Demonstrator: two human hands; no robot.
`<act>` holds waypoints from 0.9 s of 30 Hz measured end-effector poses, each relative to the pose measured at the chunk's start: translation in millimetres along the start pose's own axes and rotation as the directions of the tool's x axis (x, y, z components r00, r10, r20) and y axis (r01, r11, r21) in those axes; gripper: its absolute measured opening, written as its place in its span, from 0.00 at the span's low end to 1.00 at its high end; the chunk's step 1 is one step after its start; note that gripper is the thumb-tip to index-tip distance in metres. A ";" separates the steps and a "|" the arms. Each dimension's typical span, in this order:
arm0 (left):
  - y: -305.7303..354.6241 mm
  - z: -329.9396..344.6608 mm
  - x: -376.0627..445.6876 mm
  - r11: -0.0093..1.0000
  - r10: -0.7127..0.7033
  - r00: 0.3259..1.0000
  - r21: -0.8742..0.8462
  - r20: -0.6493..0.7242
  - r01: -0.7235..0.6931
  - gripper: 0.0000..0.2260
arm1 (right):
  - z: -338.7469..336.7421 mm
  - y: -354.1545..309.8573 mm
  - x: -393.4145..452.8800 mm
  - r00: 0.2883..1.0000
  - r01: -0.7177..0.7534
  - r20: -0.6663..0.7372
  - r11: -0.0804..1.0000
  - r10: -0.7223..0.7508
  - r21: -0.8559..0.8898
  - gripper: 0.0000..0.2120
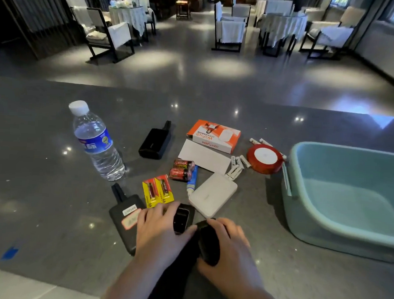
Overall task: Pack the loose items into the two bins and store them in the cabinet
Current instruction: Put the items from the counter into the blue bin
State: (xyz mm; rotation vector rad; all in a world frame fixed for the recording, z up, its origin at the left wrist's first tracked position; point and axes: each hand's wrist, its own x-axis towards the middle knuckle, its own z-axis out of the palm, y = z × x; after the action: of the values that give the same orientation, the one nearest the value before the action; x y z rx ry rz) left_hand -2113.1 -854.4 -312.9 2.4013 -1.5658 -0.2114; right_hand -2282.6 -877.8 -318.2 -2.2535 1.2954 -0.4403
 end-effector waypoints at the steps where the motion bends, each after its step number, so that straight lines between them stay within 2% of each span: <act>1: 0.3 0.4 -0.6 1.000 0.022 1.000 0.017 -0.007 -0.022 0.30 | 1.5 2.8 -0.5 0.999 -0.019 -0.038 1.000 0.020 0.016 0.35; 7: 5.4 1.2 7.4 0.988 0.134 0.989 -0.092 0.070 -0.127 0.30 | 6.3 12.0 3.0 0.958 -0.099 -0.262 0.991 0.119 0.089 0.25; 10: 3.0 -0.4 8.2 0.982 0.169 0.972 -0.110 0.162 -0.152 0.35 | -4.3 20.7 2.9 0.943 -0.165 -0.280 0.984 0.178 0.069 0.28; 12: 3.5 -1.6 7.7 0.978 0.173 0.967 -0.144 0.185 -0.148 0.35 | -12.4 24.4 1.4 0.948 -0.162 -0.267 0.985 0.172 0.060 0.30; 16: 16.5 -7.3 4.3 0.962 0.140 0.985 -0.249 0.097 -0.112 0.31 | -33.3 19.6 1.7 0.940 -0.068 -0.328 0.992 0.099 0.103 0.27; 21: 53.4 -26.5 0.4 0.929 0.192 0.981 -0.319 -0.015 -0.187 0.30 | -68.7 16.6 2.5 0.942 0.011 -0.331 0.984 0.049 0.177 0.27; 25: 94.2 -34.2 13.0 0.858 0.207 0.977 -0.470 -0.048 -0.205 0.32 | -110.9 21.4 -3.8 0.944 0.061 -0.329 0.976 0.012 0.209 0.30; 27: 116.0 -35.1 20.9 0.816 0.201 0.977 -0.540 -0.070 -0.207 0.32 | -140.4 29.1 -6.4 0.948 0.041 -0.317 0.969 0.040 0.243 0.30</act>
State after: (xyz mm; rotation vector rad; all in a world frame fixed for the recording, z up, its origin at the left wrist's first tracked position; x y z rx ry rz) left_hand -2196.7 -912.8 -244.3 1.7777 -1.4910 -0.5237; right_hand -2377.3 -921.0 -219.4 -2.0290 1.3091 -0.9469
